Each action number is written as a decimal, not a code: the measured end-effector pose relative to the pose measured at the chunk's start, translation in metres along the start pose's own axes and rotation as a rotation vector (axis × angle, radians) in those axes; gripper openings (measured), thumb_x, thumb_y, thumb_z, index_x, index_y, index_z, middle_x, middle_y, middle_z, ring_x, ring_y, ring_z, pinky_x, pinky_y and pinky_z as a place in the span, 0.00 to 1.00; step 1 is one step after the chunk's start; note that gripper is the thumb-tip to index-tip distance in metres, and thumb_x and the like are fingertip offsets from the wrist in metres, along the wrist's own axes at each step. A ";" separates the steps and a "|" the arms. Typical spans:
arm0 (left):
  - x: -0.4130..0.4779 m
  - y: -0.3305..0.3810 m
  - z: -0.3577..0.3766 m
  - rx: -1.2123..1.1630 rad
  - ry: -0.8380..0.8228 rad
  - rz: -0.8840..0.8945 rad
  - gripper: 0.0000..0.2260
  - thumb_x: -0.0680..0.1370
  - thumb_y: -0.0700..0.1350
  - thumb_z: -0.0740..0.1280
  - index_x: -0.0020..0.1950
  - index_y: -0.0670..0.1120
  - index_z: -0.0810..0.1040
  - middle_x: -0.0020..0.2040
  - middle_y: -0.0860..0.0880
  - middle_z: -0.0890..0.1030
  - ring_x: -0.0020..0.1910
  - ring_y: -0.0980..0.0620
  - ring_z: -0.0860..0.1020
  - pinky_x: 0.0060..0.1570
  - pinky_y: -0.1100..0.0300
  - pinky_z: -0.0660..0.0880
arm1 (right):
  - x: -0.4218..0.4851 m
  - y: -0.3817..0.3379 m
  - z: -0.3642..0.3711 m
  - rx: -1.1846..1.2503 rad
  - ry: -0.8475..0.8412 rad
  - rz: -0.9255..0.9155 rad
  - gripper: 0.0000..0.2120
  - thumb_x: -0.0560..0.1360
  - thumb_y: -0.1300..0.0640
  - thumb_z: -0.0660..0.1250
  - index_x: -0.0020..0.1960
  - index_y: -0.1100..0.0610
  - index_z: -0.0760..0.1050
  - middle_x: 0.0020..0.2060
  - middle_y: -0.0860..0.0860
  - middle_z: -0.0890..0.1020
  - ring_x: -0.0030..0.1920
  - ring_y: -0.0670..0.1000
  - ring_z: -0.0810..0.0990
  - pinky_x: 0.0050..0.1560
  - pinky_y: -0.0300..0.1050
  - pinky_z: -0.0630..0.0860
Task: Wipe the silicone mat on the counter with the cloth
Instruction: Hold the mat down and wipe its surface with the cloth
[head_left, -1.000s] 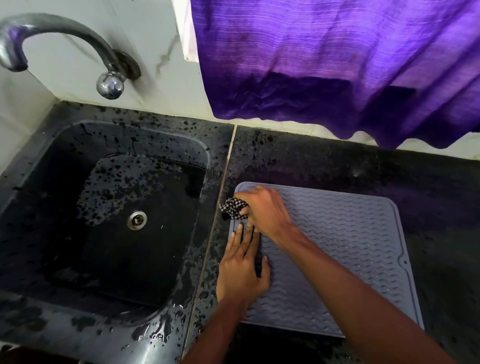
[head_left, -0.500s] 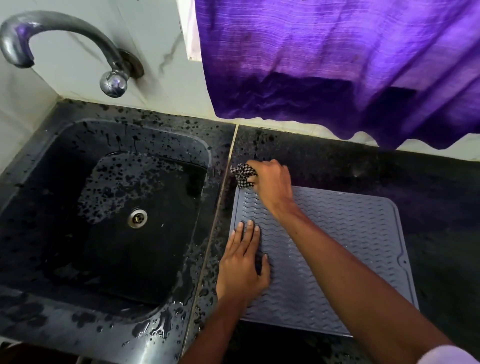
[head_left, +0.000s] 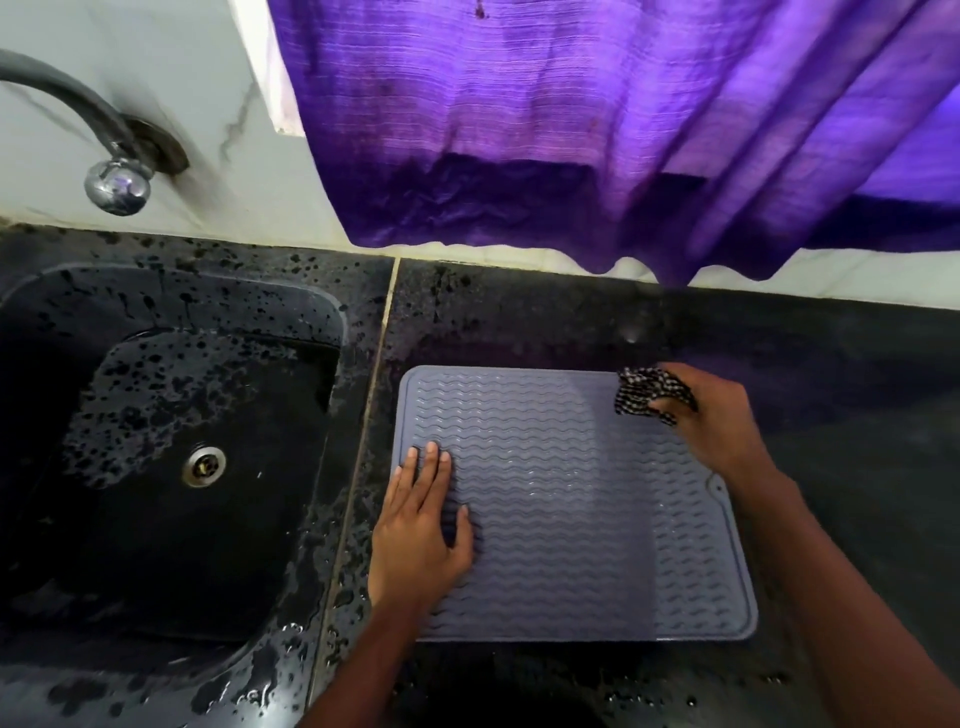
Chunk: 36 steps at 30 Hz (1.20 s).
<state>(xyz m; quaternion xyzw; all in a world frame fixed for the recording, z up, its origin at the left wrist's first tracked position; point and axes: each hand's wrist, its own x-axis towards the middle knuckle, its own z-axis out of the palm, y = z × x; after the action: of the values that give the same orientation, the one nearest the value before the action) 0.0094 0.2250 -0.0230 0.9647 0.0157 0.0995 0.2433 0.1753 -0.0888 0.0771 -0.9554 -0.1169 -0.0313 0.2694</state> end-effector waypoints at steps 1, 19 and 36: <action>0.000 0.000 0.000 -0.004 0.006 0.004 0.29 0.79 0.53 0.61 0.78 0.42 0.67 0.79 0.47 0.64 0.80 0.48 0.58 0.77 0.47 0.60 | -0.004 0.010 -0.005 -0.023 -0.013 -0.007 0.17 0.70 0.60 0.75 0.58 0.59 0.79 0.50 0.56 0.84 0.50 0.58 0.83 0.54 0.54 0.78; 0.001 0.000 -0.001 -0.017 0.058 0.016 0.28 0.79 0.53 0.60 0.76 0.42 0.69 0.78 0.46 0.67 0.79 0.46 0.63 0.78 0.49 0.59 | -0.014 -0.028 0.051 0.007 -0.112 -0.131 0.20 0.63 0.67 0.68 0.53 0.55 0.81 0.46 0.51 0.85 0.49 0.53 0.82 0.53 0.44 0.74; -0.006 0.000 0.001 -0.044 0.152 0.027 0.22 0.79 0.50 0.66 0.68 0.39 0.78 0.71 0.45 0.75 0.71 0.47 0.73 0.66 0.46 0.75 | -0.015 -0.016 0.019 -0.005 0.044 -0.033 0.20 0.68 0.67 0.72 0.59 0.56 0.79 0.52 0.54 0.81 0.52 0.55 0.78 0.57 0.50 0.75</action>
<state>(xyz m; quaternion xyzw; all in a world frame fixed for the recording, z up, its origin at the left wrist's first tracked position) 0.0038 0.2239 -0.0249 0.9490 0.0190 0.1758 0.2610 0.1564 -0.0686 0.0675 -0.9530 -0.1268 -0.0573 0.2690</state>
